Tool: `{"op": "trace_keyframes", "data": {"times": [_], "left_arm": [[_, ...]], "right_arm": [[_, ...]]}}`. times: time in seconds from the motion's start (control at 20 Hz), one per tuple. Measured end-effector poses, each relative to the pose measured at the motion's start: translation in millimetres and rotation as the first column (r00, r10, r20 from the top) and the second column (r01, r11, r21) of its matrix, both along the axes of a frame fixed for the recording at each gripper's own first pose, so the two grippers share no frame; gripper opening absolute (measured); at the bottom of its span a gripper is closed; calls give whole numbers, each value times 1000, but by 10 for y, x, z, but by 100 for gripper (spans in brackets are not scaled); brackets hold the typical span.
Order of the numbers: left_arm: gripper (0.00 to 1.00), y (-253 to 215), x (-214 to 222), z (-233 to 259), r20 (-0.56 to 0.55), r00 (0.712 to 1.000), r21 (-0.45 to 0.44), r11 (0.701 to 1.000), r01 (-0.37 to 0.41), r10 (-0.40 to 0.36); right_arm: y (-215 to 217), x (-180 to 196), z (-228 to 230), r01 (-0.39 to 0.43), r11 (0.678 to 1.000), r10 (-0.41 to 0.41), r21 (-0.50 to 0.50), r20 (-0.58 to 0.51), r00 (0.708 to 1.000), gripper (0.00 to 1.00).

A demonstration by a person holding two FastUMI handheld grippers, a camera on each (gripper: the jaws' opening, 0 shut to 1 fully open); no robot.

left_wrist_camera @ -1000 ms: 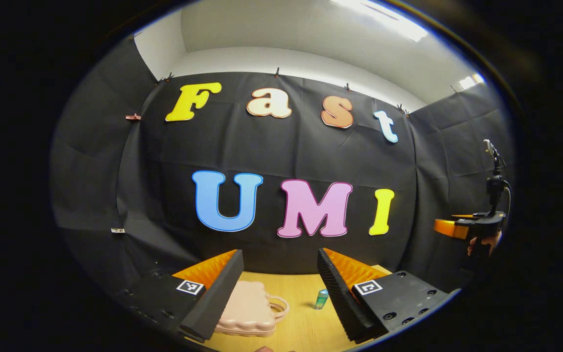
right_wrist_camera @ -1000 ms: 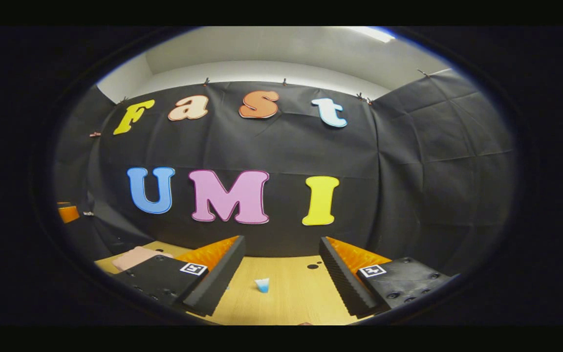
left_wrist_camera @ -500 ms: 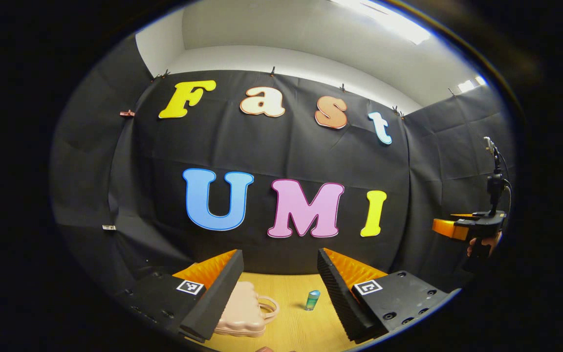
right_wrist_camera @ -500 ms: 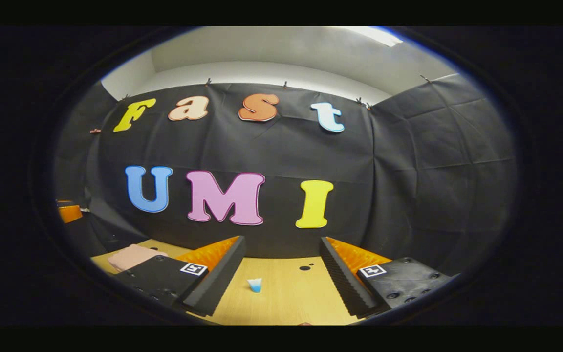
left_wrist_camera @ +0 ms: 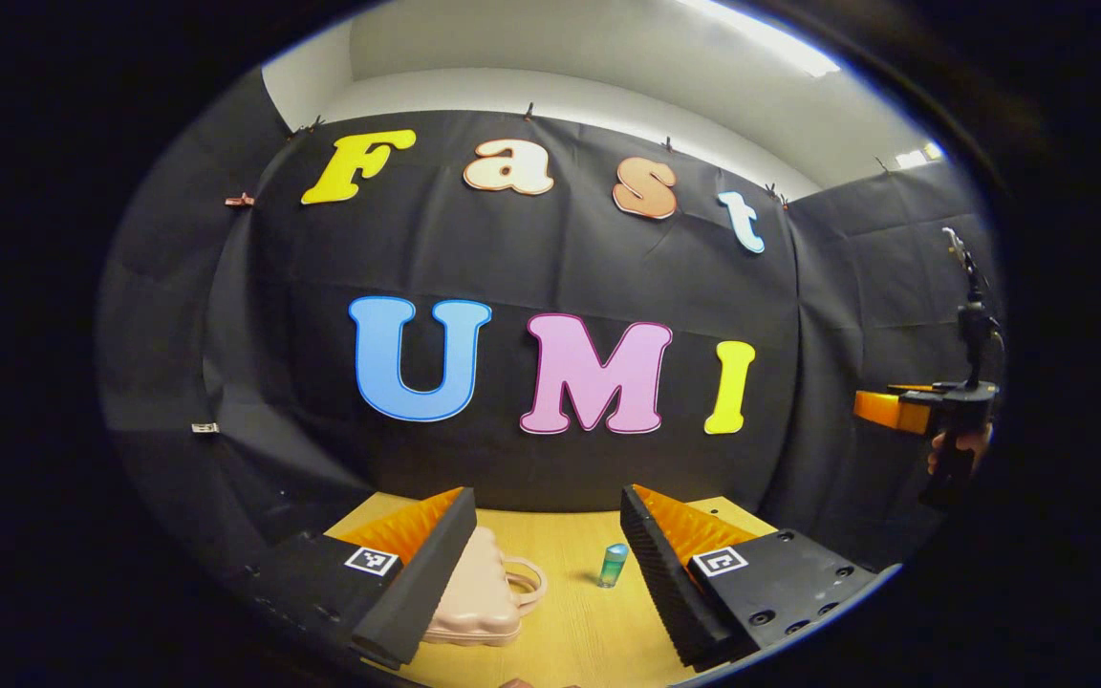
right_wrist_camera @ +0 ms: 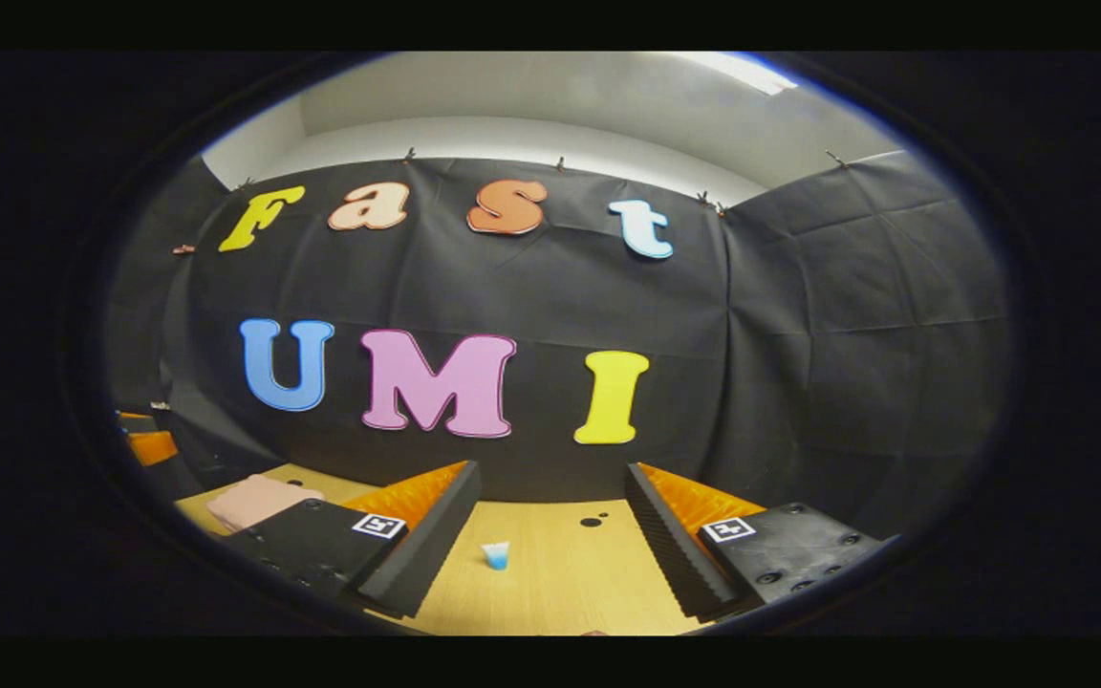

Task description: First open the suitcase, pack the skin care products into it, and then close the suitcase.

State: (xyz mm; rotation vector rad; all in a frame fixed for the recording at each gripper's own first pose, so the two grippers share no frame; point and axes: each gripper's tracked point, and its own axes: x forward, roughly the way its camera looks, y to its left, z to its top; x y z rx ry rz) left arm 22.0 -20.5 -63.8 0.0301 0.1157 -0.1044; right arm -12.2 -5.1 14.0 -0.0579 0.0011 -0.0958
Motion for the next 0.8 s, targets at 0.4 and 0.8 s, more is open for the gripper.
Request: {"op": "trace_keyframes", "data": {"times": [0.4, 0.8], "left_arm": [[96, -384, 565, -1236, -177, 982, -24, 998, 55, -59], [96, -366, 1335, -2466, -449, 892, -13, 997, -72, 59]], "right_arm": [[159, 63, -114, -57, 995, 52, -87, -62, 997, 96], [-337, 664, -258, 6, 1000, -3, 17, -144, 990, 96]]}}
